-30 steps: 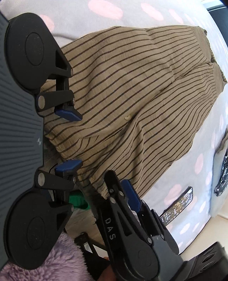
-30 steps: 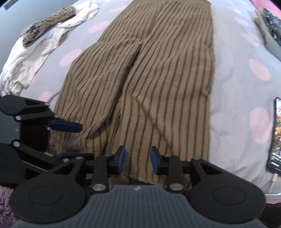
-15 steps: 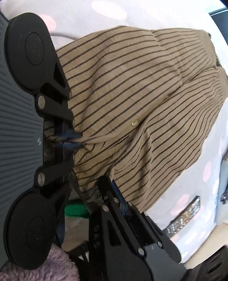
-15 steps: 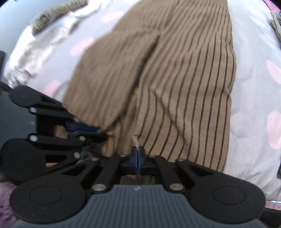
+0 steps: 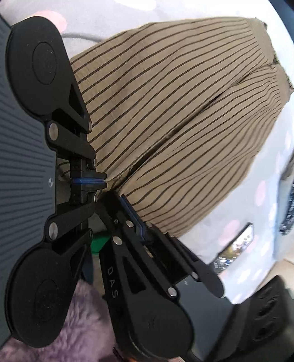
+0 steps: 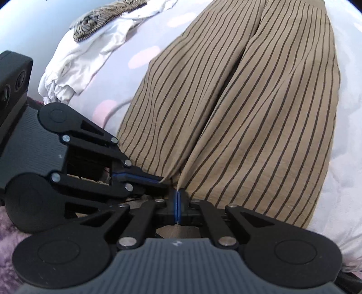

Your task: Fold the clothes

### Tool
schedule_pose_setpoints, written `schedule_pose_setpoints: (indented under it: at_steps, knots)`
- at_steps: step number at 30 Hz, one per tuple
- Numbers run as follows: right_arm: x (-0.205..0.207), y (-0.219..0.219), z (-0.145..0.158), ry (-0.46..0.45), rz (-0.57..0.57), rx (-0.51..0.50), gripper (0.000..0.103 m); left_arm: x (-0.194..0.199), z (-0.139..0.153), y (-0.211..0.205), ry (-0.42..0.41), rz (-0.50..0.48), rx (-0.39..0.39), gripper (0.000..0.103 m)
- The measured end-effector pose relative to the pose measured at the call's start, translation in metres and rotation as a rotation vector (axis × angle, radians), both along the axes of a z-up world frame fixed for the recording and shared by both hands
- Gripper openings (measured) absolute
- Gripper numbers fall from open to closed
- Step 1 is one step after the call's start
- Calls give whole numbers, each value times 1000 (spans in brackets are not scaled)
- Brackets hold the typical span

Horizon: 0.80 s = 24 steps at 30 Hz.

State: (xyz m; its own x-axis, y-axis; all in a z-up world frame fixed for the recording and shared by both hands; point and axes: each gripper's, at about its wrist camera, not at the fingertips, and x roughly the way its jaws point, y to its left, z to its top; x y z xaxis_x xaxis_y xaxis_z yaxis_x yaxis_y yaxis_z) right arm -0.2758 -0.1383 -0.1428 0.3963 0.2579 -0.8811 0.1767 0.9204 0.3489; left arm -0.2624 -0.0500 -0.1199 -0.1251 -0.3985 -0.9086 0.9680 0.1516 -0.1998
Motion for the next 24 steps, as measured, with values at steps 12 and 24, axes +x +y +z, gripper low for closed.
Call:
schedule_pose_setpoints:
  at_steps: [12, 24]
  knots:
    - [-8, -12, -5, 56, -15, 8, 28, 24, 2, 7, 57, 126, 65, 14]
    - [-34, -71, 40, 107, -146, -160, 51, 85, 44, 20, -20, 324, 41, 45]
